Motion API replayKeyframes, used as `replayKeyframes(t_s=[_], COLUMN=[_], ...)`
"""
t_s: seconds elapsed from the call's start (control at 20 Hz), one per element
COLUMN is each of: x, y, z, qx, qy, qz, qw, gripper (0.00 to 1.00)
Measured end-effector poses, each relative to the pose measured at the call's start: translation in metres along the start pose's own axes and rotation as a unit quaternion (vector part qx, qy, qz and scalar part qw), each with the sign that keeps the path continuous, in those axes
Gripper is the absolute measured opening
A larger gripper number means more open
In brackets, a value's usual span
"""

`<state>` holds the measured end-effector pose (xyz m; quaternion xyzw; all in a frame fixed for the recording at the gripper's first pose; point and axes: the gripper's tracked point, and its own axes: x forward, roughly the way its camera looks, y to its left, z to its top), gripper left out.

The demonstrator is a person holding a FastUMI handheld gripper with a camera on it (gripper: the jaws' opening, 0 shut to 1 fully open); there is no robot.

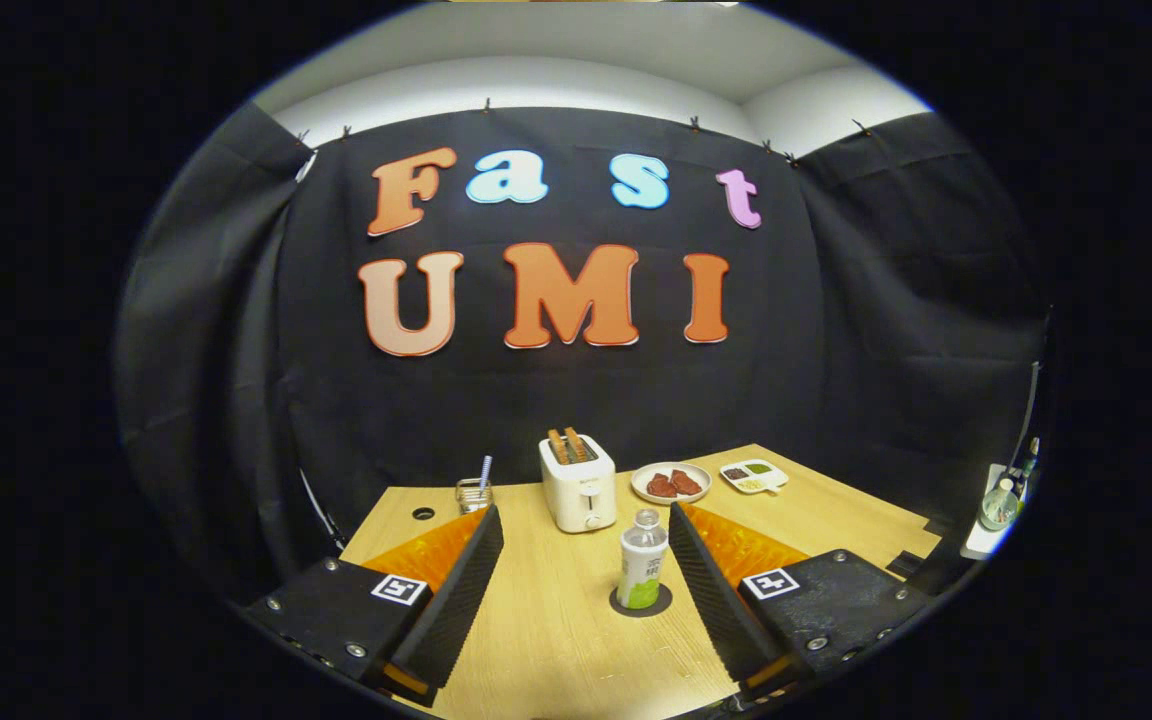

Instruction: Take the bottle from table, then pour the juice into the cup, finally place the bottle on the coaster

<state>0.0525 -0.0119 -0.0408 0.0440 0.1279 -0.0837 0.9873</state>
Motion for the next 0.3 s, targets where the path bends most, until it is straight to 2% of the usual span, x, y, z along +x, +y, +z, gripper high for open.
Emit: replayKeyframes(t_s=[0.15, 0.3], x=[-0.022, -0.037], y=[0.038, 0.051], z=[-0.006, -0.013], qx=[0.012, -0.006], qy=[-0.004, -0.001], qz=[0.043, 0.052], qw=[0.999, 0.999], gripper=[0.99, 0.99])
